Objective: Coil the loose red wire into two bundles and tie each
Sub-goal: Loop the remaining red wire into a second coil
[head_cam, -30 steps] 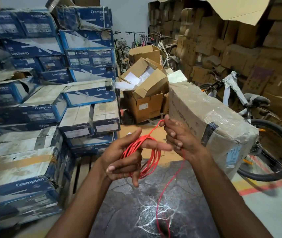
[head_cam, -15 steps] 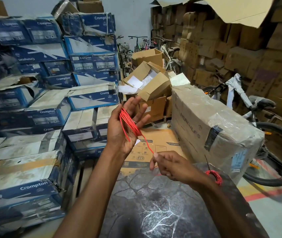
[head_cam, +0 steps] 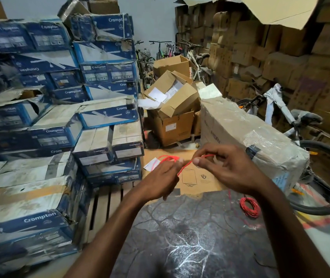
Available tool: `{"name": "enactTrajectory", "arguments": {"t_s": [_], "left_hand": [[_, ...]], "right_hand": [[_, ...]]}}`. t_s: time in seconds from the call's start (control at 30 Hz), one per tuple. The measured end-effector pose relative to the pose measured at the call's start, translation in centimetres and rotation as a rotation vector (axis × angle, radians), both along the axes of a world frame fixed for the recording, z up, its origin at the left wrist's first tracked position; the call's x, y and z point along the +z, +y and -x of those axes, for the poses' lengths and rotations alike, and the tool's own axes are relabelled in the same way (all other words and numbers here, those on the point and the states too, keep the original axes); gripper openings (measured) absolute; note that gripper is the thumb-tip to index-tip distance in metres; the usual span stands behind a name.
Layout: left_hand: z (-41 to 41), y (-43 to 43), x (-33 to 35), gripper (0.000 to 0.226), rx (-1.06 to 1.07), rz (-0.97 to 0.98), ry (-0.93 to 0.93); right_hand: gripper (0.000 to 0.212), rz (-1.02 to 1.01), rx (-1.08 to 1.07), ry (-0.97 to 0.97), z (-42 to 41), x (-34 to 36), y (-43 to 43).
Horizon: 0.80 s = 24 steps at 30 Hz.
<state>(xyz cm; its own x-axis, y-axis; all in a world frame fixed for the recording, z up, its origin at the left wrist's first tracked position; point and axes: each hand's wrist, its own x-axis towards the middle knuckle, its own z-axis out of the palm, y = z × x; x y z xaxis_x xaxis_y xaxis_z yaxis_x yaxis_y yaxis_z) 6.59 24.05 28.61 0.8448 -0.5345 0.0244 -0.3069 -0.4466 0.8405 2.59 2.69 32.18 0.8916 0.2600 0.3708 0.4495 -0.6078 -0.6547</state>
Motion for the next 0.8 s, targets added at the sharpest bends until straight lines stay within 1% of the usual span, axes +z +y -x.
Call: {"name": "enactTrajectory", "arguments": {"t_s": [0.1, 0.13, 0.2, 0.27, 0.33, 0.37, 0.47, 0.57, 0.6, 0.67, 0.73, 0.8], "left_hand": [[0.5, 0.4, -0.3, 0.069, -0.151, 0.073, 0.228], [0.6, 0.5, -0.4, 0.075, -0.216, 0.131, 0.325], [0.9, 0.7, -0.6, 0.082, -0.340, 0.299, 0.516], [1.0, 1.1, -0.8, 0.082, -0.414, 0.511, 0.678], [1.0, 1.5, -0.7, 0.078, -0.435, 0.701, 0.785], [1.1, 1.6, -0.6, 0.076, -0.440, 0.796, 0.821], [1.0, 1.7, 0.1, 0.069, -0.479, 1.086, 0.849], [0.1, 1.3, 0.9, 0.067, -0.567, 1.239, 0.852], [-0.2, 1.2, 1.1, 0.066, -0.585, 1.272, 0.860], [-0.8, 1.1, 1.4, 0.062, -0.554, 1.319, 0.858], [-1.2, 0.9, 1.8, 0.058, -0.438, 1.304, 0.806], [-1.8, 0.7, 2.0, 0.056, -0.261, 1.235, 0.717]], "right_hand": [[0.010, 0.065, 0.020, -0.133, -1.2, 0.2, -0.7], [0.010, 0.074, 0.031, -0.157, -1.6, 0.2, -0.8], [0.011, 0.052, 0.036, -0.175, -2.2, 0.0, -1.2], [0.010, 0.013, 0.017, -0.144, -2.6, -0.7, -1.3], [0.010, -0.030, -0.011, -0.106, -3.0, -2.1, -1.1], [0.015, -0.046, -0.033, -0.099, -3.1, -2.9, -0.9], [0.030, -0.057, -0.112, -0.108, -3.2, -5.8, 0.1], [0.033, -0.087, -0.113, -0.074, -2.4, -8.8, 1.9], [0.033, -0.083, -0.103, -0.062, -1.8, -9.7, 2.6], [0.034, -0.049, -0.087, -0.039, -0.6, -11.1, 3.7], [0.035, 0.008, -0.067, -0.023, 0.9, -12.2, 4.6], [0.038, 0.120, -0.029, -0.015, 2.7, -12.8, 5.3]]}}
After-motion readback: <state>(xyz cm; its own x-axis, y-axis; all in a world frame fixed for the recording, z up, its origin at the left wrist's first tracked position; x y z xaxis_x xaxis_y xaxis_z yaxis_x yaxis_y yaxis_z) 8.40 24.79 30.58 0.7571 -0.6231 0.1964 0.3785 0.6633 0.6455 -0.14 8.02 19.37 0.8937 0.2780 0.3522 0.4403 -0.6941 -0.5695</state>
